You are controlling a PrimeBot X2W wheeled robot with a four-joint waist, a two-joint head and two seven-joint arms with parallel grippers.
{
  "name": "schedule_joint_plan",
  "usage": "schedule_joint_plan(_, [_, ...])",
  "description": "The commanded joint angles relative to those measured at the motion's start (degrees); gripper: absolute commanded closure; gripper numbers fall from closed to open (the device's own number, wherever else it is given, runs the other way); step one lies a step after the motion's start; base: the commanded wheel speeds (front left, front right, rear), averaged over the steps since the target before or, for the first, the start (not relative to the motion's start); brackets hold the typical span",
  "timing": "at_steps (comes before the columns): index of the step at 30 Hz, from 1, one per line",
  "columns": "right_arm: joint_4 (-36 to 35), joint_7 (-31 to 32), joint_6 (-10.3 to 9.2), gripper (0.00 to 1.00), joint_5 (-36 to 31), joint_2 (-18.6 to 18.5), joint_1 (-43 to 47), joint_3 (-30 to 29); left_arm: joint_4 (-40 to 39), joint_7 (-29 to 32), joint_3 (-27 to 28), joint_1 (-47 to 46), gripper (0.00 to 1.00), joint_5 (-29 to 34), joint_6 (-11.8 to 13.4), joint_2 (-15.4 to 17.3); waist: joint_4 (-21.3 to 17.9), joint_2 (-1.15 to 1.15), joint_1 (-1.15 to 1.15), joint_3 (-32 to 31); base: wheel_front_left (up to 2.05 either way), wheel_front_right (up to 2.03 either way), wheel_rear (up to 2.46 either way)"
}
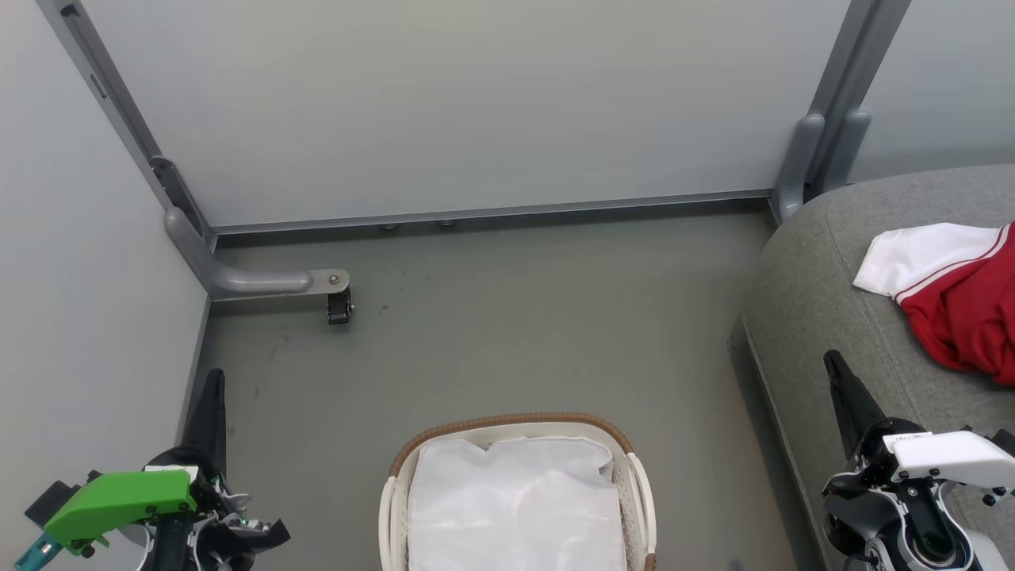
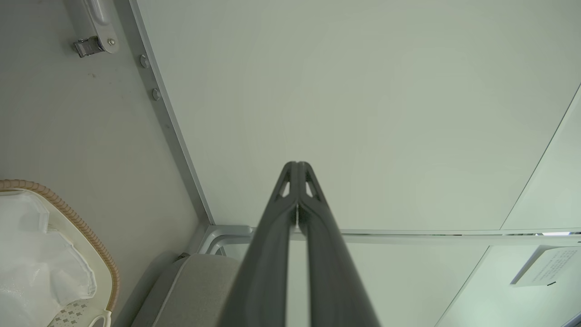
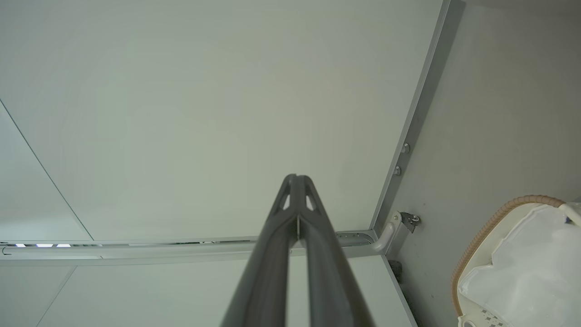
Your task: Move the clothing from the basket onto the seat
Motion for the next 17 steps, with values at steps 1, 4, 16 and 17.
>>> schedule_joint_plan(1, [-0.3, 0.1, -0.04, 1.00, 0.2, -0.3, 0.6, -0.1, -0.1, 0.2, 0.1, -0.7, 1.00, -0.2, -0.2, 0.4, 0.0, 0.00, 0.00, 0.0, 0.00, 0.00, 0.00])
schedule_joint_plan(4, [-0.3, 0.1, -0.04, 1.00, 0.2, -0.3, 0.6, -0.1, -0.1, 0.2, 0.1, -0.7, 1.00, -0.2, -0.2, 0.4, 0.0, 0.00, 0.00, 0.0, 0.00, 0.00, 0.00])
schedule_joint_plan(16, [-0.2, 0.1, -0.04, 1.00, 0.2, -0.3, 0.6, -0.1, -0.1, 0.2, 0.1, -0.7, 1.00, -0.2, -0.2, 0.4, 0.0, 0.00, 0.00, 0.0, 0.00, 0.00, 0.00])
schedule_joint_plan(17, [-0.2, 0.1, -0.04, 1.00, 0.2, -0.3, 0.6, -0.1, -0.1, 0.2, 0.1, -0.7, 1.00, -0.2, -0.2, 0.4, 0.0, 0.00, 0.00, 0.0, 0.00, 0.00, 0.00])
